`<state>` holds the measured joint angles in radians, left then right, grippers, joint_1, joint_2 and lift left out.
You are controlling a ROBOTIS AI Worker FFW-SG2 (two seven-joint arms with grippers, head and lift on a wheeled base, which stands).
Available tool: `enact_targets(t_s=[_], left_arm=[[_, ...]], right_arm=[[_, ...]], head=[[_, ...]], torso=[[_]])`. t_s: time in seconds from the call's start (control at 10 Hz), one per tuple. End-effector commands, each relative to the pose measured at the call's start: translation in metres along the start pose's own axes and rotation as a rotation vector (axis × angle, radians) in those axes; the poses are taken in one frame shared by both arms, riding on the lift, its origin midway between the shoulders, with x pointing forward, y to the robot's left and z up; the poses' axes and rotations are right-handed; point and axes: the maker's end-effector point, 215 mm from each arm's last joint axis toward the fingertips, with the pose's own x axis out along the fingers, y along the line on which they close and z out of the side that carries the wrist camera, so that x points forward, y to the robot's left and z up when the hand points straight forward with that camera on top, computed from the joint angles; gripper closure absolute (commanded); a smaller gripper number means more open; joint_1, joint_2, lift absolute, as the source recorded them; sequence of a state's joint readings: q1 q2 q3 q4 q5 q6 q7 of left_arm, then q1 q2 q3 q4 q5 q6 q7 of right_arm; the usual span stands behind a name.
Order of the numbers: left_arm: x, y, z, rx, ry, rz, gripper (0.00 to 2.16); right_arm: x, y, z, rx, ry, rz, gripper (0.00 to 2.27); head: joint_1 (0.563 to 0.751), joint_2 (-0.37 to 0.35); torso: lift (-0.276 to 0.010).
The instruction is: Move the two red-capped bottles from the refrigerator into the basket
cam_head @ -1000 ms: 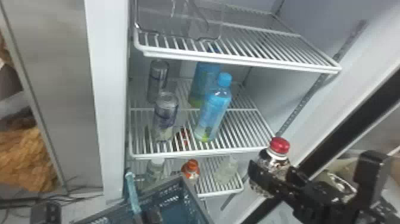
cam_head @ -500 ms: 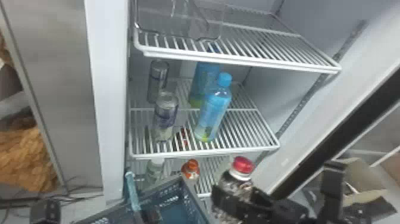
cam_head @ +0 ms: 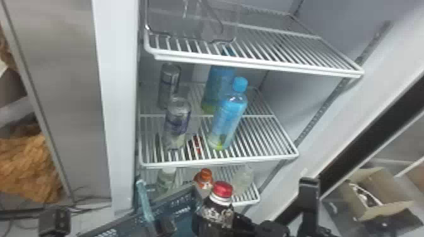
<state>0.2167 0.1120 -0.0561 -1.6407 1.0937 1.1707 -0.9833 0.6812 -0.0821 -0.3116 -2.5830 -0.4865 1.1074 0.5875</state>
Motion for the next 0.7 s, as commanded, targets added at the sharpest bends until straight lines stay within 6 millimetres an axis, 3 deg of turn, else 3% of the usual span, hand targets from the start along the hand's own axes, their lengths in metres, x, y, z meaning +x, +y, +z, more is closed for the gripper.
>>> enact_targets(t_s=[0.0, 0.1, 0.4, 0.6], left_arm=[[0.002, -0.001, -0.001, -0.002, 0.002, -0.005, 1.17], [0.002, -0.001, -0.002, -0.005, 0.000, -0.007, 1.17], [0.001, 0.000, -0.002, -0.006, -0.003, -0.005, 1.17], [-0.001, 0.000, -0.001, -0.007, -0.012, -0.002, 1.17]], right_arm=[[0.004, -0.009, -0.011, 0.024, 0.019, -0.007, 0.43], [0.005, -0.012, -0.012, 0.031, 0.018, -0.004, 0.09], [0.007, -0.005, 0.004, 0.027, -0.044, 0.031, 0.14], [-0.010, -0.012, 0.049, -0.083, -0.203, -0.004, 0.14]], head=[[0.695, -0.335], [0.695, -0.338], [0.695, -0.337], [0.695, -0.334]], torso=[[0.000], [0.000], [0.000], [0.000]])
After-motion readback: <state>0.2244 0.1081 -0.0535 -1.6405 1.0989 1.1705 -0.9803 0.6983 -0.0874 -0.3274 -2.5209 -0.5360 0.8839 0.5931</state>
